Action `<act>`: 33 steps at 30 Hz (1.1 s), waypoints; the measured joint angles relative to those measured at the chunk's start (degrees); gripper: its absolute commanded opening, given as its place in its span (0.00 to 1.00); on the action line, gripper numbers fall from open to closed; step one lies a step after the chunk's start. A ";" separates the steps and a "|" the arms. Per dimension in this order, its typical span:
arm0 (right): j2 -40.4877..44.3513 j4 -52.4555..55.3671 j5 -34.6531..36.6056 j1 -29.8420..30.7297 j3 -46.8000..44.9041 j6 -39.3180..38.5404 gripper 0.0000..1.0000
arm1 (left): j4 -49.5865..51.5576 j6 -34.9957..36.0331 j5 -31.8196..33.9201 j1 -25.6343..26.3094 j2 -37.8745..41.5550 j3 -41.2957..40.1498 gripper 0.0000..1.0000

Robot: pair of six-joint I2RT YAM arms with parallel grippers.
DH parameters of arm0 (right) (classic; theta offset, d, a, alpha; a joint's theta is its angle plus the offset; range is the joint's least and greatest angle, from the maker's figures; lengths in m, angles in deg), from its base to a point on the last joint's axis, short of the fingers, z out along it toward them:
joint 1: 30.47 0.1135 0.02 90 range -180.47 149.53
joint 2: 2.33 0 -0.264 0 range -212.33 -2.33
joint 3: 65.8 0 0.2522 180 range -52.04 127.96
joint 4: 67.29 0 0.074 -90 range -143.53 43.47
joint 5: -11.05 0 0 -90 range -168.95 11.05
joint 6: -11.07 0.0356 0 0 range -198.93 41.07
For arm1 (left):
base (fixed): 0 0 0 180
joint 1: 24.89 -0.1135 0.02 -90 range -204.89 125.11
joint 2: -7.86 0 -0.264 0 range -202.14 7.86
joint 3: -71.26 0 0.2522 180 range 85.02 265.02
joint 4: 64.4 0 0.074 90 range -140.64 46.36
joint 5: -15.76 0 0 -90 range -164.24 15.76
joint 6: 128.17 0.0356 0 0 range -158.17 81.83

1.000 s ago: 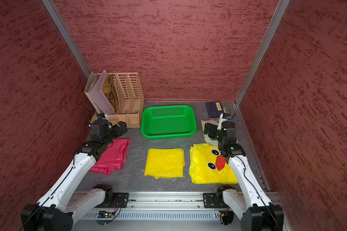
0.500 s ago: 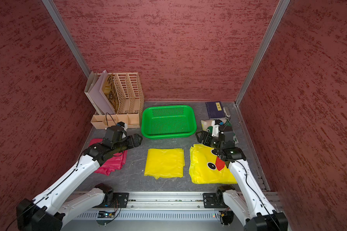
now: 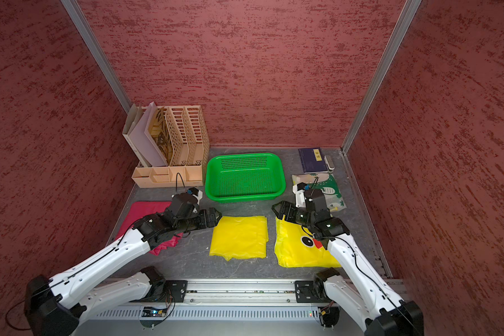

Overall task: Put the folded raincoat in the basket
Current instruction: Pick up the raincoat from the center of the board.

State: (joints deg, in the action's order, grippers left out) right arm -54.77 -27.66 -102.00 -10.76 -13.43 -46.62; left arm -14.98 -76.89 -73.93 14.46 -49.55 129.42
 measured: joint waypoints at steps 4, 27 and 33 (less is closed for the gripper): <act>-2.69 -0.70 2.01 4.94 -0.26 1.88 0.83 | -0.22 -0.98 0.22 1.51 -1.14 -0.04 1.00; -14.45 -3.76 11.85 22.08 -2.97 10.29 0.83 | -6.56 -6.91 -3.48 4.13 0.92 -12.74 1.00; -21.00 -3.02 15.61 23.61 -1.05 10.32 0.84 | -8.85 -6.62 -4.98 1.95 -2.21 -13.11 1.00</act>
State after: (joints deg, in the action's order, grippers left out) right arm -75.78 -30.67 -86.39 12.84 -14.48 -36.30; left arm -23.83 -83.52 -78.91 16.41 -51.76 116.31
